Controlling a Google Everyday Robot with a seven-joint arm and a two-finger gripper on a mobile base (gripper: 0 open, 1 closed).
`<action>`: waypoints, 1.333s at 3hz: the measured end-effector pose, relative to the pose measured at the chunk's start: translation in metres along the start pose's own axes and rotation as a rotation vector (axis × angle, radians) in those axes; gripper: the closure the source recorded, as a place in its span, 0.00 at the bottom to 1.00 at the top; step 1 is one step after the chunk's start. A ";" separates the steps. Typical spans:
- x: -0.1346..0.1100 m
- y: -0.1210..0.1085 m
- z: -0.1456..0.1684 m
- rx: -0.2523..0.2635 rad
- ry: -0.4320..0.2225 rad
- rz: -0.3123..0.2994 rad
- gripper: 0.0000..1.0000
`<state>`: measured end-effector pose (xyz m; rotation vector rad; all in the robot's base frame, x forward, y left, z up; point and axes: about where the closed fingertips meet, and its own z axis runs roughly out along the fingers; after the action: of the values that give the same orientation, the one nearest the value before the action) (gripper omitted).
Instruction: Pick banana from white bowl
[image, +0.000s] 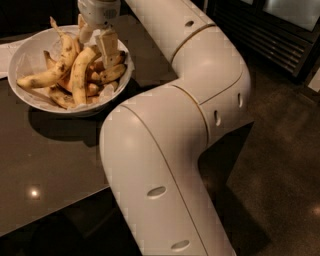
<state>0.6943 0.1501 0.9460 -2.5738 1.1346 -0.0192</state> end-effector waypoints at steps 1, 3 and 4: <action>0.001 0.002 0.005 -0.015 -0.001 0.002 0.31; 0.004 0.003 0.012 -0.037 0.002 0.000 0.46; 0.004 0.003 0.013 -0.044 0.003 -0.004 0.69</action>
Offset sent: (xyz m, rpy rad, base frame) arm -0.0405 -0.0495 -0.0069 -0.2148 0.2407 0.0385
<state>0.6964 0.1489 0.9325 -2.6155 1.1426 0.0013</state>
